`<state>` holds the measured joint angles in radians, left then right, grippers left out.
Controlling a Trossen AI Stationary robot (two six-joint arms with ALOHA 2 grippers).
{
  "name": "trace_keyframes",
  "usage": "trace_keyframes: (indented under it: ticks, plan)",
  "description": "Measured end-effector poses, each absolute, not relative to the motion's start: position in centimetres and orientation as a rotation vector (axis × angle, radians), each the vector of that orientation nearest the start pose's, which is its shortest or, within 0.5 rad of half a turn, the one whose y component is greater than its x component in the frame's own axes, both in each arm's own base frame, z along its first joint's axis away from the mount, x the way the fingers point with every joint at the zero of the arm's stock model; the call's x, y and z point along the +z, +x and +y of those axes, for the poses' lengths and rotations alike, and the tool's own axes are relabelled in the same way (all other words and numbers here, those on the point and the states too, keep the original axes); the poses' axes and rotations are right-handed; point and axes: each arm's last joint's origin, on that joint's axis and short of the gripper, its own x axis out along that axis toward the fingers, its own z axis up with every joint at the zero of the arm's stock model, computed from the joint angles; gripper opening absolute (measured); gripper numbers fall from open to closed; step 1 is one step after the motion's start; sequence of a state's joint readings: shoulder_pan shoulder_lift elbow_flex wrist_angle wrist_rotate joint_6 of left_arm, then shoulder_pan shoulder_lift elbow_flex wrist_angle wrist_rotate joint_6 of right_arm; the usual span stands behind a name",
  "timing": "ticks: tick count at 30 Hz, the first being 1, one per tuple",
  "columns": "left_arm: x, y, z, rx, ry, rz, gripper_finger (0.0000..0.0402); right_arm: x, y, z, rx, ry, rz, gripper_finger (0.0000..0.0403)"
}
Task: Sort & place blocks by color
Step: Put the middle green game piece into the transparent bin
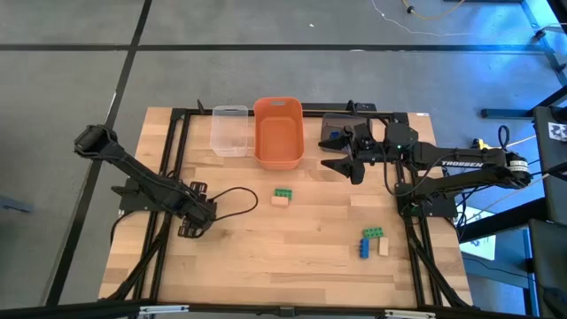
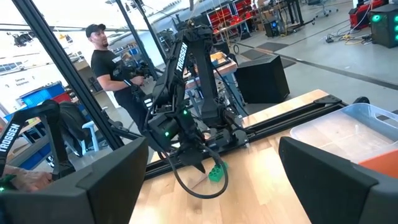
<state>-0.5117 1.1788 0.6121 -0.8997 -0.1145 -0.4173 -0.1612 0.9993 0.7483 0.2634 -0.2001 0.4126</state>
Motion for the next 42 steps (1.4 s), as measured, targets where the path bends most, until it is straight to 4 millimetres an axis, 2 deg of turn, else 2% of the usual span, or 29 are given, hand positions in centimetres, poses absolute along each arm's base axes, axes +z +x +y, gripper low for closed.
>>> trace_keyframes:
  ticks: [20, 33, 36, 41, 42]
  plan:
    - [14.9, 15.4, -8.4, -0.005, 0.158, 1.565, 0.0215, 32.3, 22.3, -3.1, 0.037, 0.428, 0.001, 0.0362]
    - [13.2, 16.6, -8.1, 0.030, 0.157, 1.633, 0.0215, 32.3, 22.3, -3.1, 0.038, 0.439, 0.001, 0.0362]
    - [13.1, 16.7, -8.0, 0.011, 0.164, 1.624, 0.0201, 32.3, 22.3, -3.1, 0.039, 0.439, 0.001, 0.0362]
    - [13.2, 17.0, -7.7, 0.002, 0.133, 1.626, 0.0127, 32.3, 22.3, -3.1, 0.040, 0.439, 0.002, 0.0362]
    - [13.3, 17.2, -7.6, 0.006, 0.128, 1.626, 0.0126, 32.4, 22.3, -3.1, 0.044, 0.439, 0.002, 0.0362]
